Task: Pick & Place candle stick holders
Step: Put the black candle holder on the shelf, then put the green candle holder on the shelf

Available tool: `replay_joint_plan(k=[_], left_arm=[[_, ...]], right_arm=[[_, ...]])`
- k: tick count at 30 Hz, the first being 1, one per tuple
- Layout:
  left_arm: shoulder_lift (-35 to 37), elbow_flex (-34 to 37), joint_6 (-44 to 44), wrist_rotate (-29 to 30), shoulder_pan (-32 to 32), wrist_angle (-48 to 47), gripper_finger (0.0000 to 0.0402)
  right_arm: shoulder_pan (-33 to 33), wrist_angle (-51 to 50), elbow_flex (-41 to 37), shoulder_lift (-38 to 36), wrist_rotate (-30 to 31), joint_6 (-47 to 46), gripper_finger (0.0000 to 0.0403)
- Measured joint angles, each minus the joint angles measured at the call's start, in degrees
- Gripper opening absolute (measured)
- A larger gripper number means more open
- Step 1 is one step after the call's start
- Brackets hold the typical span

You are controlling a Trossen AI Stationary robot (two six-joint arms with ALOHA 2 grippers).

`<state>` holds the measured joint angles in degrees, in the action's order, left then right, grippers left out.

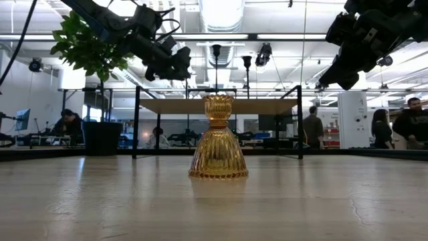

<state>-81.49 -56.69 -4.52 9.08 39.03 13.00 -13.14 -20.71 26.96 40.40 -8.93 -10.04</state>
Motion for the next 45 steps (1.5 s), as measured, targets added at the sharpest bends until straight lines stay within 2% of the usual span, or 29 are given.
replay_joint_plan(k=[4,14,24,29,39,45], left_arm=[[0.52,0.00,0.01,0.00,0.00,-1.53,0.0168],[5.17,0.68,0.88,-0.16,-0.13,-6.02,0.0170],[11.11,0.70,-1.62,-0.64,-1.11,-14.70,0.0170],[13.79,0.74,-2.79,-3.92,-2.64,-17.89,0.0170],[20.08,0.74,-4.25,-16.12,-5.42,-22.50,0.0170],[24.74,0.74,-4.98,-18.68,-7.73,-29.69,0.0170]], right_arm=[[0.00,0.01,0.01,-0.01,-0.02,0.00,0.0013],[0.01,0.01,0.00,0.00,-0.02,0.00,0.0013],[0.01,0.01,0.00,0.00,-0.02,0.00,0.0013],[0.00,0.01,0.01,0.00,-0.02,0.00,0.0013],[0.00,0.02,0.00,-0.01,-0.01,0.02,0.0013],[0.00,0.00,0.00,0.00,-0.01,0.01,0.0013]])
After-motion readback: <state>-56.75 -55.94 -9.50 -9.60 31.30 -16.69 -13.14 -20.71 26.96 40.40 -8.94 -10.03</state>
